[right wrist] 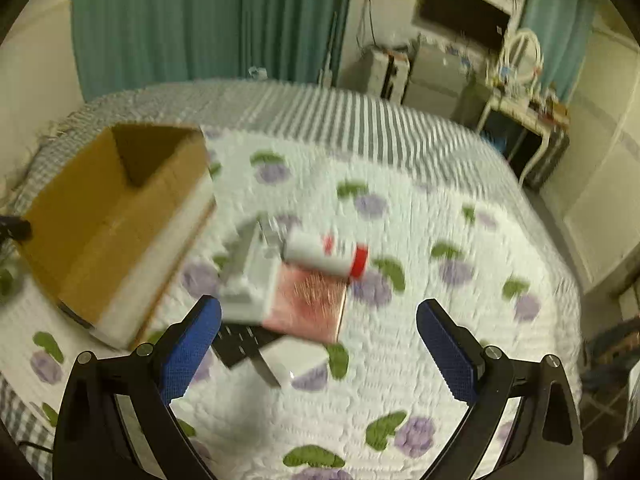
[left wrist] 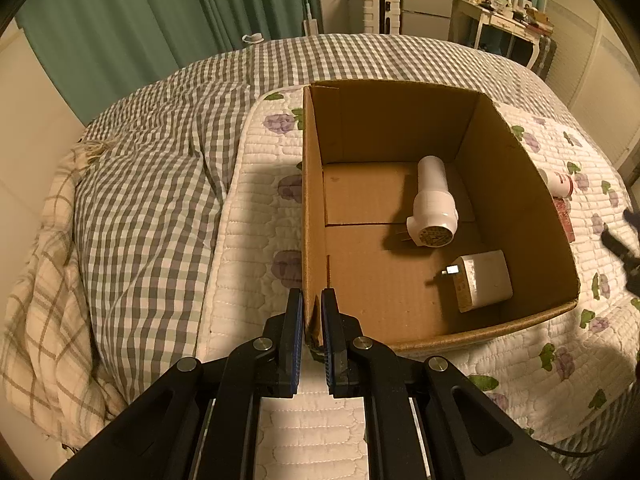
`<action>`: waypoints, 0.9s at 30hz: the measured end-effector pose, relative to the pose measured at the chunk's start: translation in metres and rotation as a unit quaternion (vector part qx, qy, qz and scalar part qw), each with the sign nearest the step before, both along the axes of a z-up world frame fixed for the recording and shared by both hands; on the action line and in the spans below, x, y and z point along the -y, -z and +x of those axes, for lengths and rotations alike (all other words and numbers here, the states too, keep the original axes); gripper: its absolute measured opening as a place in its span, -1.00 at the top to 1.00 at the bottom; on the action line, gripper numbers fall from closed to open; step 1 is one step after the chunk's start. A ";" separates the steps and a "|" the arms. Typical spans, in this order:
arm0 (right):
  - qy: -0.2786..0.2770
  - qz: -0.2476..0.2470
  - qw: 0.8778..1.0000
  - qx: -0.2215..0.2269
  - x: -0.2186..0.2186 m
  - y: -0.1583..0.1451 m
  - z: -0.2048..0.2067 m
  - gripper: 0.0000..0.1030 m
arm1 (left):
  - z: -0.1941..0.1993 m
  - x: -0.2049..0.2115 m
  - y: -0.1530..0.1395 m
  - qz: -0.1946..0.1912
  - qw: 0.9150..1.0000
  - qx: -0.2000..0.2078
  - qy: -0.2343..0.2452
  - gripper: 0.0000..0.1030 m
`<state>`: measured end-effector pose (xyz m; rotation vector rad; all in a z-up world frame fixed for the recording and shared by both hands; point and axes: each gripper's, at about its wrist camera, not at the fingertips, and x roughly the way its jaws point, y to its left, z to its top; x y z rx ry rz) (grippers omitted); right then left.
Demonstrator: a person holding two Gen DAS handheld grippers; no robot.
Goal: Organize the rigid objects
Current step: 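Grasp the second white square charger with the right gripper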
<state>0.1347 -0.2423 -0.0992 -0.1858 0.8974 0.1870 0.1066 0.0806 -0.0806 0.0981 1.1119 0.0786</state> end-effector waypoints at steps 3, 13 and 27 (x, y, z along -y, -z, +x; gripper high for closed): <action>0.004 0.001 1.000 -0.026 0.009 0.029 0.002 -0.92 | 0.000 0.002 0.000 0.003 1.000 -0.001 -0.001 0.84; -0.021 -0.007 0.996 -0.081 0.001 0.081 0.011 -0.91 | 0.001 0.005 0.001 0.010 1.000 -0.005 -0.003 0.84; -0.024 0.014 0.992 -0.120 0.002 0.102 0.025 -0.60 | 0.001 0.006 0.001 0.011 1.000 -0.005 -0.003 0.84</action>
